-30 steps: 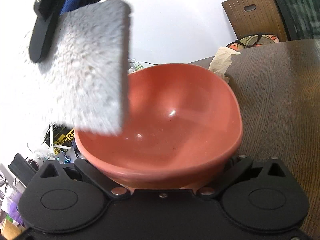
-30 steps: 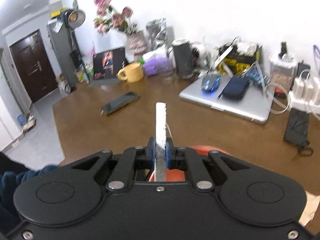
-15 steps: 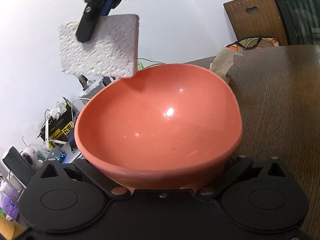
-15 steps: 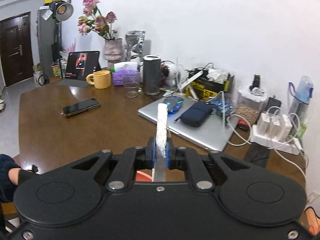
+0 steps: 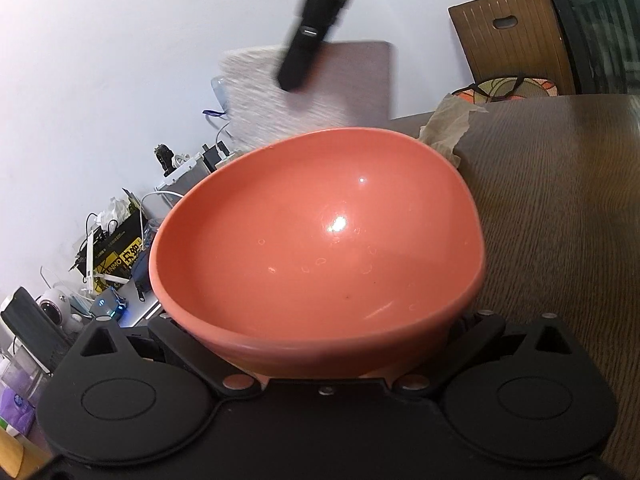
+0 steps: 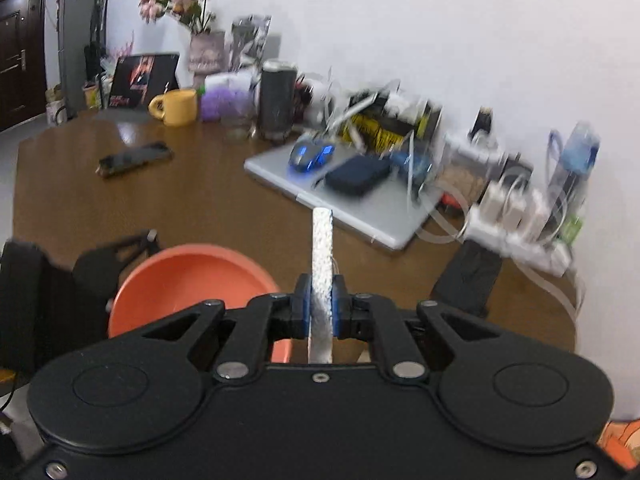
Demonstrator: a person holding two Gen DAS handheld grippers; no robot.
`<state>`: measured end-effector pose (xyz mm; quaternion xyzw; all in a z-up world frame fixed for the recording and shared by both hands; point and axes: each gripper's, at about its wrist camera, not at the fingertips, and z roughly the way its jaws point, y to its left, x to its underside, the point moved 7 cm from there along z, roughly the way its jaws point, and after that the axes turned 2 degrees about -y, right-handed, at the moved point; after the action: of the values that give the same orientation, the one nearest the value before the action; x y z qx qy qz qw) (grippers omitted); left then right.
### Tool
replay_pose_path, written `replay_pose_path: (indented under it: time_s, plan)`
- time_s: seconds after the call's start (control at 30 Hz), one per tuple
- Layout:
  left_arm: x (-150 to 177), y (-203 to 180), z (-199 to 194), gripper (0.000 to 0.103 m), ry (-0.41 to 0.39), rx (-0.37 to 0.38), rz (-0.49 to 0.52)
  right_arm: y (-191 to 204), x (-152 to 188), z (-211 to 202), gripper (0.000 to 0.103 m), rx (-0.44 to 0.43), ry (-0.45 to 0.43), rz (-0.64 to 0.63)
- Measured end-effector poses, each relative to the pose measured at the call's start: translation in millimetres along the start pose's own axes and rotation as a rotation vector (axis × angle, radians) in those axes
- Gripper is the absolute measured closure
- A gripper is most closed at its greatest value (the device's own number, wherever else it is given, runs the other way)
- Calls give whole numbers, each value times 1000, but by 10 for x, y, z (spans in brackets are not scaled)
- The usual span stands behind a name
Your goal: Clean bowl
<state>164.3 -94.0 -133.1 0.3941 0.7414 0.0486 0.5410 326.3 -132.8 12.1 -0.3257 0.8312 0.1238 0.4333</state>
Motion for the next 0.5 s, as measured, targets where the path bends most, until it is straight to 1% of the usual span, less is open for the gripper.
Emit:
replay_pose_path:
  time_s: [0.07,0.13,0.33,0.4,0.5]
  plan:
    - [-1,-21,-160,1,1,2,-4,25,102,-3,92,-9,17,1]
    - [11,-75,-221,1,2,5,-8,61,216,-12,92,-19,43,8]
    - [77,99,-198,1,2,6,-9,119,472,-127,92,-6,104,1]
    - [81,101,-238,1,4,10,-14,142,574,-207,92,-3,135,5]
    - [124,467,30,1,6,16,-23,236,679,-312,92,-8,172,-16]
